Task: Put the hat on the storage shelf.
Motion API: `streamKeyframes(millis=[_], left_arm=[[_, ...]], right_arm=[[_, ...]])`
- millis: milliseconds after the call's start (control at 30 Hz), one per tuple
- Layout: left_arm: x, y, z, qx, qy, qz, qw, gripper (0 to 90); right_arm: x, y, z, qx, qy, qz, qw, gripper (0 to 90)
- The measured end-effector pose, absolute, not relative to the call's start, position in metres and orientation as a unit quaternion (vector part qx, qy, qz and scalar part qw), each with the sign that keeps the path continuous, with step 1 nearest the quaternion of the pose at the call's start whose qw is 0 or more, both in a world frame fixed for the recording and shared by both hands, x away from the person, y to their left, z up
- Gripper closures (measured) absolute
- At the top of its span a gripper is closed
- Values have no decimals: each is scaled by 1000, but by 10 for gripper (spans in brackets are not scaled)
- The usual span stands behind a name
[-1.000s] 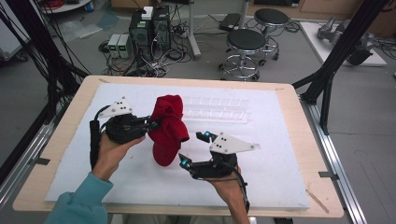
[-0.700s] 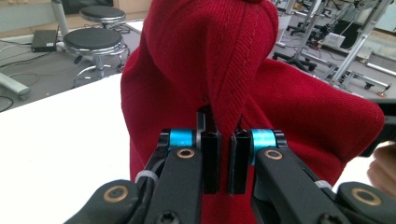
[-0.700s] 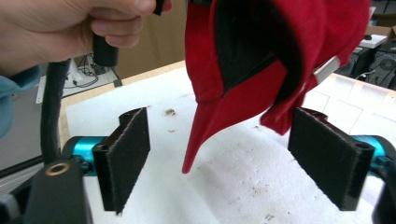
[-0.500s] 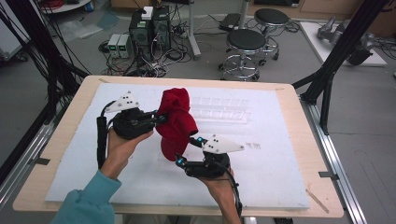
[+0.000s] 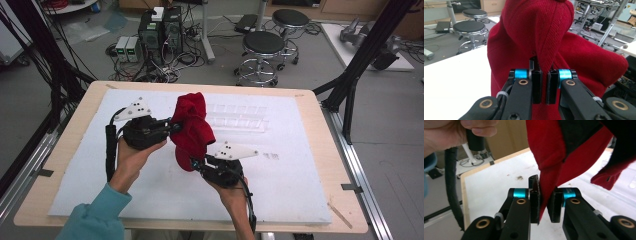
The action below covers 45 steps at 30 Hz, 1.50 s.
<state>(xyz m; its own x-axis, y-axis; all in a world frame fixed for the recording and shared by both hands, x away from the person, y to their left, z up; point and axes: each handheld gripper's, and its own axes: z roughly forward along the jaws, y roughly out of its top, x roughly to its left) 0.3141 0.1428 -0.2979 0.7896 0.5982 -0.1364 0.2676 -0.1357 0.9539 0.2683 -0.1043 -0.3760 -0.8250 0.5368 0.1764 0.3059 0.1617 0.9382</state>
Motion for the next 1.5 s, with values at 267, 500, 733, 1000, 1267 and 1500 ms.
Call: streamKeyframes(millis=[267,500,733,1000,1267,1500], left_arm=[[314,144,-298,741,284,143,591,860],[313,148,-297,735,282,156,596,570],[316,156,-299,725,287,163,605,159],[315,180,-306,719,285,182,607,150],[308,199,-327,737,277,203,582,152],[300,218,-356,732,290,210,579,155]], right_arm=[[269,-105,-375,285,754,584,95,849],[267,-107,-373,285,749,588,110,853],[268,-112,-367,287,742,591,131,853],[277,-126,-355,299,730,594,156,853],[295,-138,-342,317,719,586,198,852],[313,-142,-341,334,712,577,221,852]])
